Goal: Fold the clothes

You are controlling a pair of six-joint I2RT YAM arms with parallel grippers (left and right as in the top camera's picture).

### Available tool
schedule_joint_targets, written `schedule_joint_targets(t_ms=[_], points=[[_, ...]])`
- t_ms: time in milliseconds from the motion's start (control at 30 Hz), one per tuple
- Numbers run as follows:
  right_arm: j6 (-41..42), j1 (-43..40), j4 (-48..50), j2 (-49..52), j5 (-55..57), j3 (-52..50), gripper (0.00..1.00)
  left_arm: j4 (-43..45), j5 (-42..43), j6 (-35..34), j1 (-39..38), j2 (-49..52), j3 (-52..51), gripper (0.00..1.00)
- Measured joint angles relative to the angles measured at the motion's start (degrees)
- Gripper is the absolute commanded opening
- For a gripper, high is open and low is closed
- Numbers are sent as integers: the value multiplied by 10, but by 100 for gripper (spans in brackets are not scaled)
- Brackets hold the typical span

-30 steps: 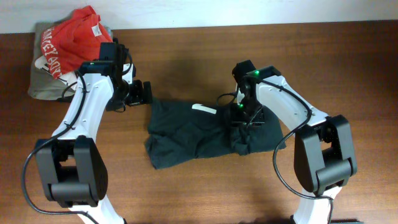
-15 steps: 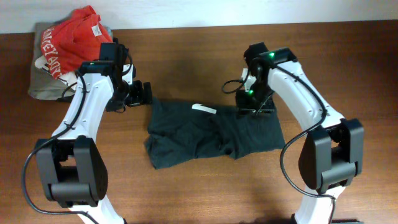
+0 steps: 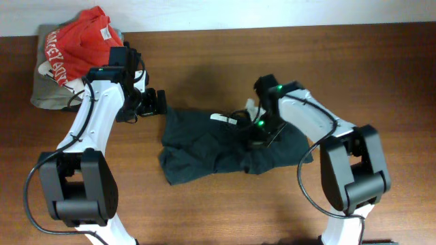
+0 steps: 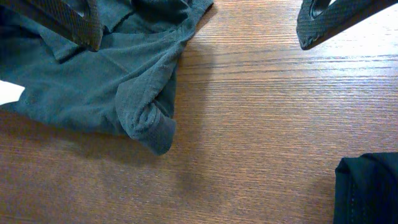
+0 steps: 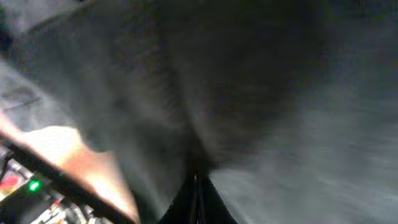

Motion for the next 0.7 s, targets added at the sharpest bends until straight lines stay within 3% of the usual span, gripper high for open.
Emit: schedule_joint_targets(t_ms=[333,567,700], points=[[92,12,175,4,-32,-57,10,0,0,0,0,0,0,99],[97,-40,135,5,6,34,8,-2,0,0,0,0,0,99],[80,-65,56,5,9,84,12,-2,0,0,0,0,0,99]])
